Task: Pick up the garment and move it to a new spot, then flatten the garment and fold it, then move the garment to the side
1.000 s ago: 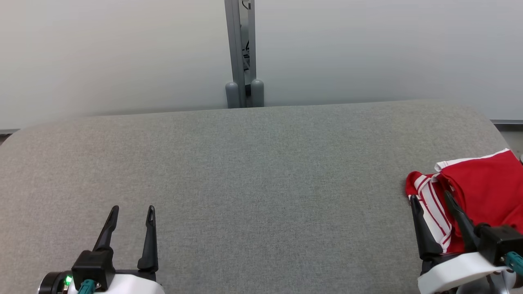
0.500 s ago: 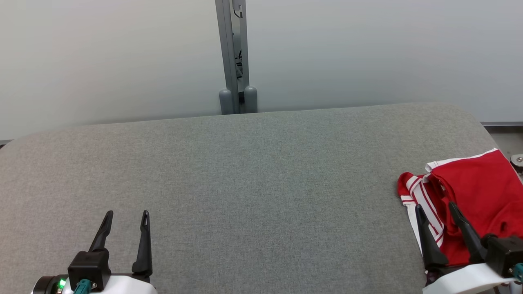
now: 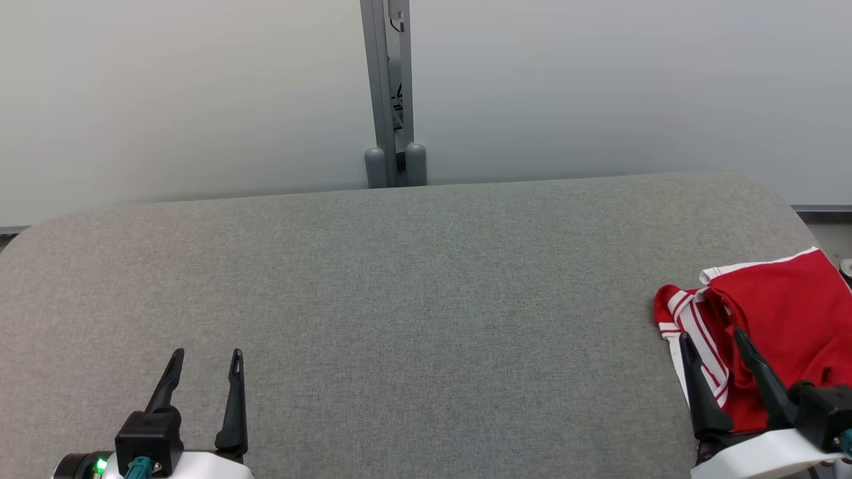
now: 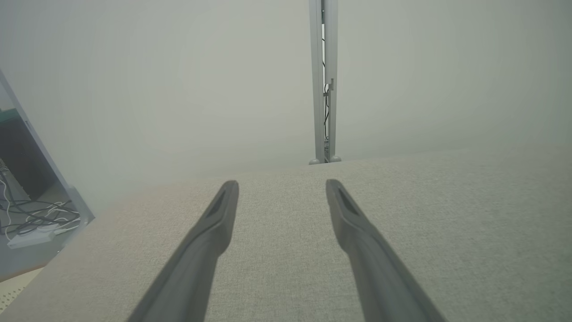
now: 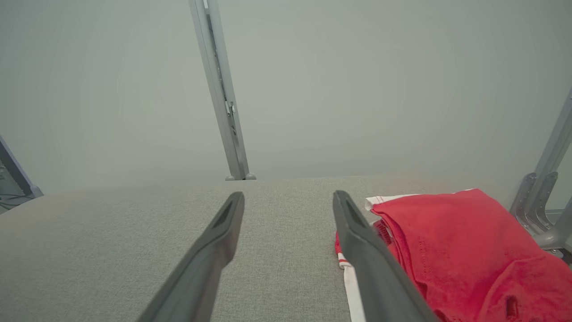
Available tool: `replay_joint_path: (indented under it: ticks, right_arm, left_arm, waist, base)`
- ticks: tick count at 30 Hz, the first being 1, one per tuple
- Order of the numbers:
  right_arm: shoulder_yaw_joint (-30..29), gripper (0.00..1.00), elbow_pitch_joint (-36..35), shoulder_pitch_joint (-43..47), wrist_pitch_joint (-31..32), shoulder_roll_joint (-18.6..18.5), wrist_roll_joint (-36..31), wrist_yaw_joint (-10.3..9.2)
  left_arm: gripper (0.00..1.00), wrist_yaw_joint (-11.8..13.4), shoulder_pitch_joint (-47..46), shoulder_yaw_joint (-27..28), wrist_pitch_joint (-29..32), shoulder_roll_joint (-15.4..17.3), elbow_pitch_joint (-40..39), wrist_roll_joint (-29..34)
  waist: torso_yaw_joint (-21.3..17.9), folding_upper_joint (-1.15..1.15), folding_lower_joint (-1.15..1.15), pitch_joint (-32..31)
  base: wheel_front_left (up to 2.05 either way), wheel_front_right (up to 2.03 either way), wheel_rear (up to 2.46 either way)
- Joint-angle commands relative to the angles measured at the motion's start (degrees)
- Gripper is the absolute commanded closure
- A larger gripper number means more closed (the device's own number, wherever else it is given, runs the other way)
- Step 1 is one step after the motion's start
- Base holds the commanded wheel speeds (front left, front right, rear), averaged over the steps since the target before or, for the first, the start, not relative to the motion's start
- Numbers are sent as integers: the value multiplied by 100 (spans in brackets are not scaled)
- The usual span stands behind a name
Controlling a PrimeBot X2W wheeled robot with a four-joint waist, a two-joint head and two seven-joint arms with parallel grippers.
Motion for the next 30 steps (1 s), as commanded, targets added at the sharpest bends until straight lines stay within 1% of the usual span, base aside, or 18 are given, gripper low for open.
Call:
replay_joint_path:
  ticks: [1,9,10,14,30]
  right_arm:
    - [-33,0,-45,36,22,-15,34,-1]
    - [-69,0,-78,42,32,-14,72,-1]
    - [-36,100,-24,3,34,0,55,0]
    - [-40,100,186,24,83,55,146,0]
    - [-699,100,739,-483,856,-67,1726,0]
  left_arm:
    - [0,21,38,3,-8,19,-23,10]
    - [0,51,58,-10,-28,35,-38,-32]
    - [100,18,24,-21,-6,6,-20,-17]
    - [100,7,112,-89,-7,-106,101,-109]
    - [100,-468,-146,-36,-145,-374,284,-1718]
  waist:
    - [0,0,0,-4]
    - [9,0,0,9]
    - [8,0,0,10]
    - [9,0,0,13]
    - [37,0,0,53]
  base:
    - [0,0,0]
    - [0,0,0]
    - [0,0,0]
    - [0,0,0]
    - [0,0,0]
